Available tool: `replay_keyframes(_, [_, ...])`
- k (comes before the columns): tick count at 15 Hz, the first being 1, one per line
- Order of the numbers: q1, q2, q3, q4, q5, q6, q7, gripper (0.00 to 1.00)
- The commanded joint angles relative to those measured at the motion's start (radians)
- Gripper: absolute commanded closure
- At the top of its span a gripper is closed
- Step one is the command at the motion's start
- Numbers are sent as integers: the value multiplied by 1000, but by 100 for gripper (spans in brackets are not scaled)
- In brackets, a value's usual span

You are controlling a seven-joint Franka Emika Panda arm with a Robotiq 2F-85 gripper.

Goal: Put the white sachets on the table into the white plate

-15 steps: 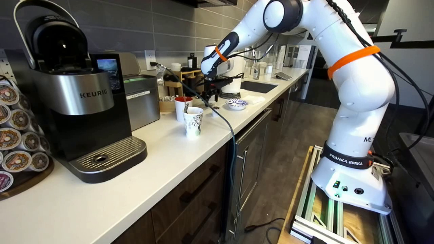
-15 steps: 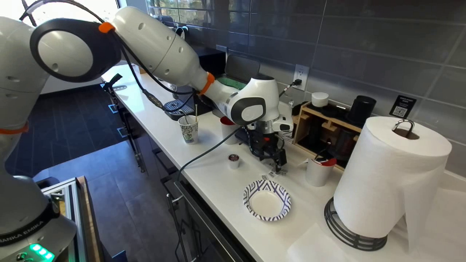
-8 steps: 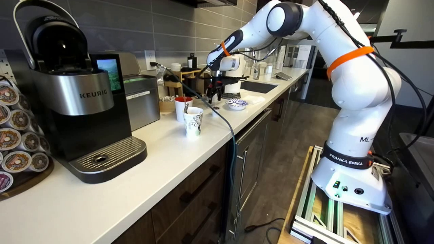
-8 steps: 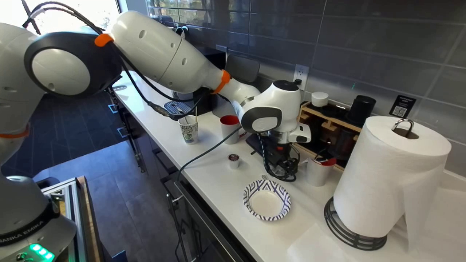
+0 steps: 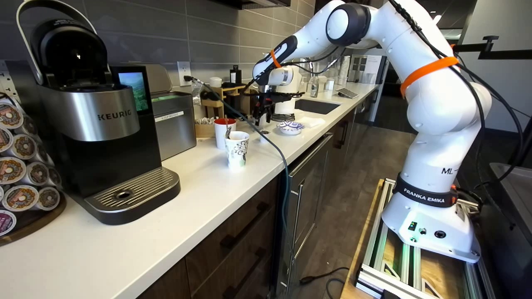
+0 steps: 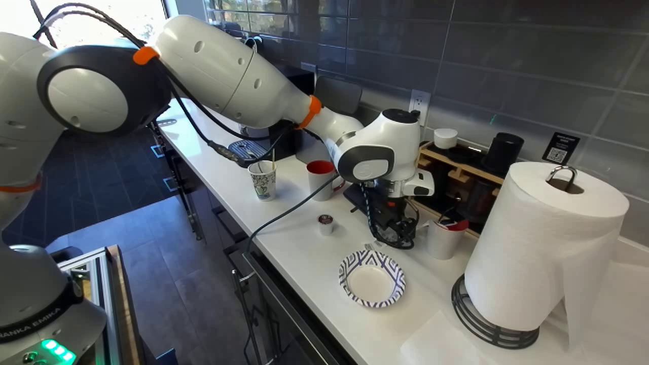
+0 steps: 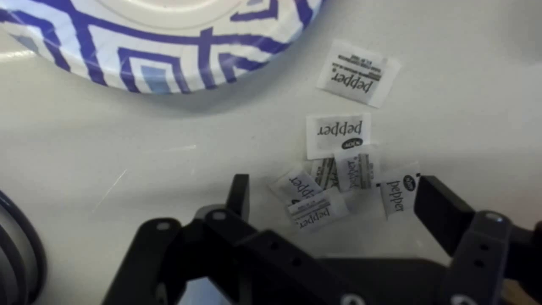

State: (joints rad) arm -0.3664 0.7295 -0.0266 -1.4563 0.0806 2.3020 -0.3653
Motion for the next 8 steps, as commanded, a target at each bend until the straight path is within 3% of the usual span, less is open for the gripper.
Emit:
replay_keyframes(1, [40, 28, -26, 19, -24, 18, 41, 0])
replay_keyframes(8, [79, 75, -45, 49, -60, 0, 77, 0])
